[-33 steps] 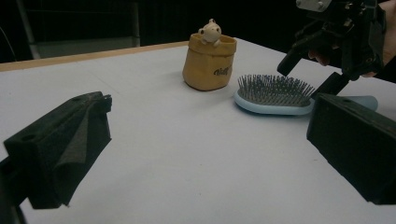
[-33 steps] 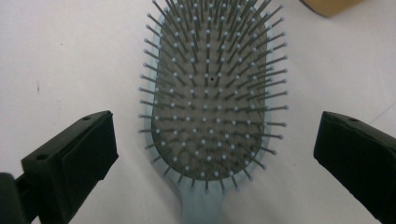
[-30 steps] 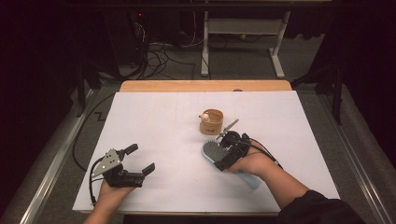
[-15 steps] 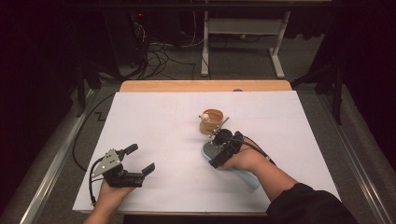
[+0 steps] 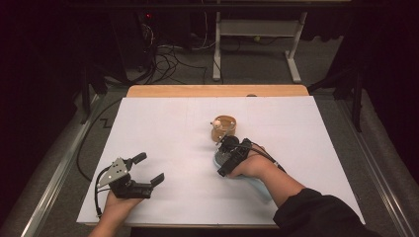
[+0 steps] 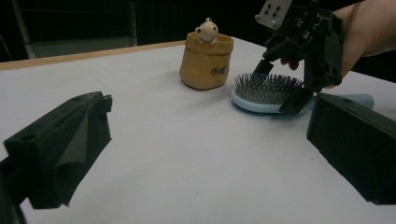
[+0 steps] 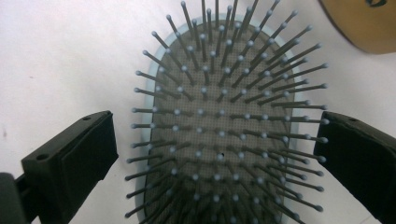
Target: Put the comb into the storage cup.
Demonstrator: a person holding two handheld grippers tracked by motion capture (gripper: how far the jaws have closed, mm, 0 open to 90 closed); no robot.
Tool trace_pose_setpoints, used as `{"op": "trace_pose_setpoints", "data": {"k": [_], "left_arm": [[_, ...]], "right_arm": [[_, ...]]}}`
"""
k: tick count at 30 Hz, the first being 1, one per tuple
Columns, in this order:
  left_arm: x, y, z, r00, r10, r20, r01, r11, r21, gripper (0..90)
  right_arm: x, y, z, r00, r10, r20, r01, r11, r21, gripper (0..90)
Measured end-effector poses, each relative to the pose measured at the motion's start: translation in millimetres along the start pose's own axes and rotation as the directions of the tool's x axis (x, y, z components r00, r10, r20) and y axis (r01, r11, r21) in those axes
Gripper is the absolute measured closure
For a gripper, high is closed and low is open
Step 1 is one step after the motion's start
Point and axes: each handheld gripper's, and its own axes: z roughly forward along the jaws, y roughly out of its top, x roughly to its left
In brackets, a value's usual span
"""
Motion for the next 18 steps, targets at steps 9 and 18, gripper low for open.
{"op": "trace_pose_setpoints", "data": {"k": [9, 18], "left_arm": [[-0.8, -0.2, 0.5, 0.9999, -0.002, 0.010, 0.002, 1.0000, 0.003, 0.7], [-0.6, -0.1, -0.3, 0.9999, -0.005, 0.011, 0.005, 1.0000, -0.004, 0.8]], "right_arm": [[-0.6, 6.2, 5.9, 0.9997, -0.007, 0.021, 0.007, 0.9996, 0.029, 2.0], [-2.9, 7.6, 9.0, 0.9998, 0.009, 0.018, -0.010, 0.9988, 0.049, 6.5]]}}
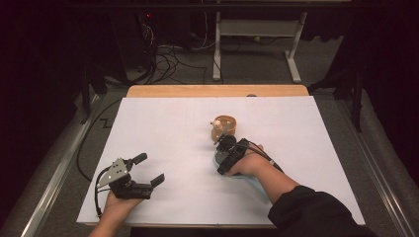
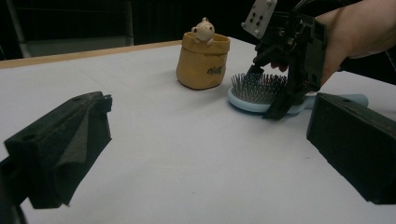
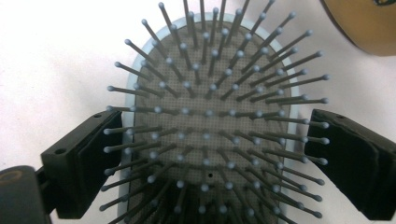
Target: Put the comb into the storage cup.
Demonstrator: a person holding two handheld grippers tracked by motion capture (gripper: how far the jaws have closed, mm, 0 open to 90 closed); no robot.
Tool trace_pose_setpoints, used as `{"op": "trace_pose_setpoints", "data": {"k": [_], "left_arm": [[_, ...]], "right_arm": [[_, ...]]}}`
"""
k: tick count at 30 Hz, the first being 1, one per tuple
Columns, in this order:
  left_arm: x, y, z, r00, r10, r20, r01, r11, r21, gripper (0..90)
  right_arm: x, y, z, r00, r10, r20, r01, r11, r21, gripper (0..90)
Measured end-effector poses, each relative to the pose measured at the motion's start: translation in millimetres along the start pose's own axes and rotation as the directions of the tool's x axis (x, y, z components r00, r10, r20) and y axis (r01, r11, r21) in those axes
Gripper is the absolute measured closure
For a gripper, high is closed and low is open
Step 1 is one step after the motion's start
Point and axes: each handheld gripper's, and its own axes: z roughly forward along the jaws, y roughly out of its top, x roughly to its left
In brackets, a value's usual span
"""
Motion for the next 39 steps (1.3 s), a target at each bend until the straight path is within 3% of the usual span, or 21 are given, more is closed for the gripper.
{"op": "trace_pose_setpoints", "data": {"k": [19, 39], "left_arm": [[-0.2, -0.3, 0.0, 1.0000, -0.006, -0.001, 0.006, 1.0000, -0.005, 0.9], [-0.8, -0.2, -0.4, 1.0000, -0.006, -0.003, 0.006, 1.0000, -0.007, 0.9]], "right_arm": [[2.1, 2.1, -2.4, 0.9999, 0.005, -0.010, -0.005, 0.9999, 0.013, 18.4], [2.4, 5.5, -1.9, 0.9997, 0.022, -0.006, -0.022, 0.9990, 0.039, 19.8]]}}
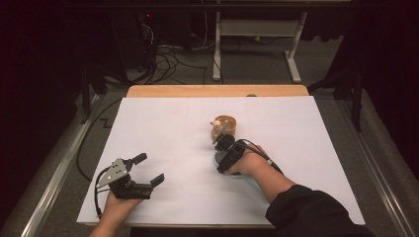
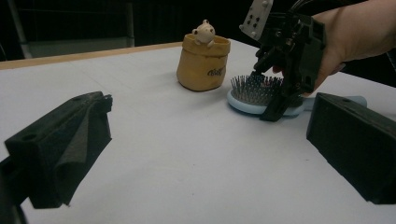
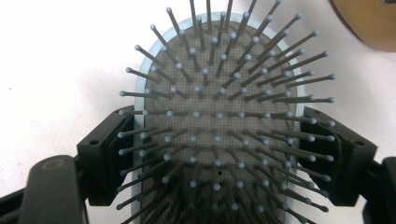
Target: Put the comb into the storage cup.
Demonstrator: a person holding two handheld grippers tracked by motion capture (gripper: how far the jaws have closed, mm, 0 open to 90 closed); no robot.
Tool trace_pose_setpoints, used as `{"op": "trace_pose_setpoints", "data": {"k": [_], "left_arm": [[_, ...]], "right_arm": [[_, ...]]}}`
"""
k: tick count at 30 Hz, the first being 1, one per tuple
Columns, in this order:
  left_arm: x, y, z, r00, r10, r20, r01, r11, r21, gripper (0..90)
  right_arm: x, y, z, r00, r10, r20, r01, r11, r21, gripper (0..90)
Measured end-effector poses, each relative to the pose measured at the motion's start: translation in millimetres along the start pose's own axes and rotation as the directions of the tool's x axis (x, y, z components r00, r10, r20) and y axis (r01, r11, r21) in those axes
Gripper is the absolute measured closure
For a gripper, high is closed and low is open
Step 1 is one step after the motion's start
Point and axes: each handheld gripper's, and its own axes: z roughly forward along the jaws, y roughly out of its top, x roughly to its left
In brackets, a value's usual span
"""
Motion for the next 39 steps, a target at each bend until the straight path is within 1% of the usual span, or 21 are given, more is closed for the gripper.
{"op": "trace_pose_setpoints", "data": {"k": [1, 4, 9, 18, 23, 26, 28, 30, 34, 37, 38, 39], "left_arm": [[0.0, 0.0, 0.0, 1.0000, 0.002, 0.000, -0.002, 1.0000, 0.000, 0.9], [0.1, 0.1, -0.1, 1.0000, 0.001, 0.000, -0.001, 1.0000, -0.001, 0.9], [-0.2, 0.0, 0.0, 1.0000, 0.002, 0.002, -0.002, 1.0000, 0.002, 1.0], [-0.5, -0.3, 0.7, 1.0000, 0.001, 0.008, -0.001, 1.0000, 0.005, 1.1], [-0.2, -0.5, 0.8, 1.0000, 0.001, 0.005, -0.001, 1.0000, 0.004, 1.4], [0.4, -0.7, 1.1, 1.0000, 0.008, -0.001, -0.008, 1.0000, 0.003, 1.3], [1.4, -0.9, 1.3, 1.0000, -0.001, -0.004, 0.001, 1.0000, -0.001, 0.7], [1.4, -0.7, 1.0, 0.9999, 0.001, -0.011, -0.001, 1.0000, -0.004, 0.6], [1.3, -0.5, 0.2, 0.9999, -0.002, -0.010, 0.002, 0.9999, -0.012, 0.5], [1.1, -0.8, 0.2, 1.0000, 0.001, -0.009, -0.001, 1.0000, -0.009, 0.5], [1.0, -0.7, 0.1, 1.0000, 0.000, -0.008, 0.000, 1.0000, -0.009, 0.5], [1.0, -0.7, 0.1, 1.0000, 0.002, -0.007, -0.002, 1.0000, -0.008, 0.5]], "right_arm": [[-0.4, 0.2, 0.2, 1.0000, -0.005, -0.001, 0.005, 1.0000, -0.002, 19.8], [0.8, 1.0, -0.2, 0.9999, 0.013, -0.001, -0.013, 0.9999, 0.011, 20.1], [0.7, 1.7, -0.6, 0.9999, 0.015, 0.003, -0.015, 0.9998, 0.016, 20.5], [0.4, 1.7, -0.7, 0.9998, 0.020, 0.000, -0.020, 0.9997, 0.013, 20.6], [-0.4, 1.6, -0.6, 0.9998, 0.020, -0.007, -0.020, 0.9997, 0.010, 20.7], [-0.1, 1.8, -0.7, 0.9997, 0.023, -0.004, -0.023, 0.9997, 0.011, 20.7], [-1.3, 2.2, -0.7, 0.9999, 0.012, -0.005, -0.012, 0.9999, 0.011, 20.7], [-1.4, 1.9, -1.1, 0.9997, 0.021, -0.008, -0.021, 0.9997, 0.009, 20.7], [-1.3, 1.8, -1.6, 0.9996, 0.029, -0.007, -0.029, 0.9996, 0.007, 20.7], [-2.1, 1.7, -1.9, 0.9997, 0.025, -0.007, -0.025, 0.9997, 0.004, 20.8], [-1.1, 1.3, -2.7, 0.9991, 0.041, -0.008, -0.041, 0.9991, 0.008, 20.8], [-1.4, 1.3, -3.3, 0.9994, 0.033, -0.013, -0.033, 0.9994, 0.007, 20.9]]}}
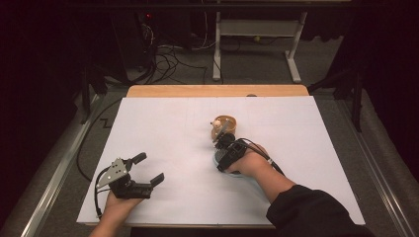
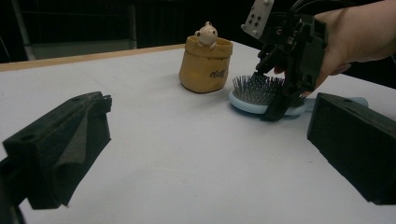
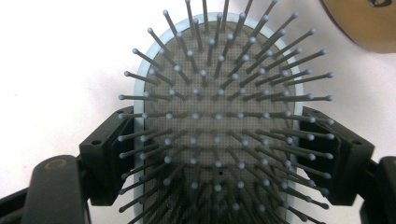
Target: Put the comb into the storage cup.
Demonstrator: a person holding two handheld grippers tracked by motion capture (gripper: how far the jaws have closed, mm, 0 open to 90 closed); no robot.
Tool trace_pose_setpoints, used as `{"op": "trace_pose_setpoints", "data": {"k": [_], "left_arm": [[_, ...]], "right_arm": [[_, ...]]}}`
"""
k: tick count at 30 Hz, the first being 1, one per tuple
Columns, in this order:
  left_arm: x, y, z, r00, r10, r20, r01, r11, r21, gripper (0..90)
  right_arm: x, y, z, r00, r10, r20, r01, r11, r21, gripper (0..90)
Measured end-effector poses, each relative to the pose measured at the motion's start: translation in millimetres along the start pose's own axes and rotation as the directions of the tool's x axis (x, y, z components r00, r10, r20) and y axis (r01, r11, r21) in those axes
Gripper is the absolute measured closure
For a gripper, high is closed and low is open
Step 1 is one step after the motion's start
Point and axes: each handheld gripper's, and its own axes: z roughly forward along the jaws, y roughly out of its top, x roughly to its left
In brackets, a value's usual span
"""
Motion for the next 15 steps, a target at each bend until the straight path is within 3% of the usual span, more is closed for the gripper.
{"op": "trace_pose_setpoints", "data": {"k": [2, 7, 15], "left_arm": [[0.0, -0.1, 0.3, 1.0000, -0.001, 0.000, 0.001, 1.0000, 0.002, 0.5], [-0.4, -0.3, 0.8, 1.0000, 0.002, 0.004, -0.002, 1.0000, 0.005, 0.5], [-0.1, -0.3, 0.5, 1.0000, 0.000, 0.007, 0.000, 1.0000, 0.004, 0.5]], "right_arm": [[1.7, -0.2, -1.8, 0.9999, 0.010, 0.005, -0.010, 1.0000, -0.001, 20.9], [0.1, -0.5, -4.4, 0.9991, -0.041, 0.008, 0.041, 0.9989, -0.022, 21.0], [2.2, -2.3, -12.7, 0.9990, -0.039, 0.022, 0.040, 0.9990, -0.022, 21.0]]}}
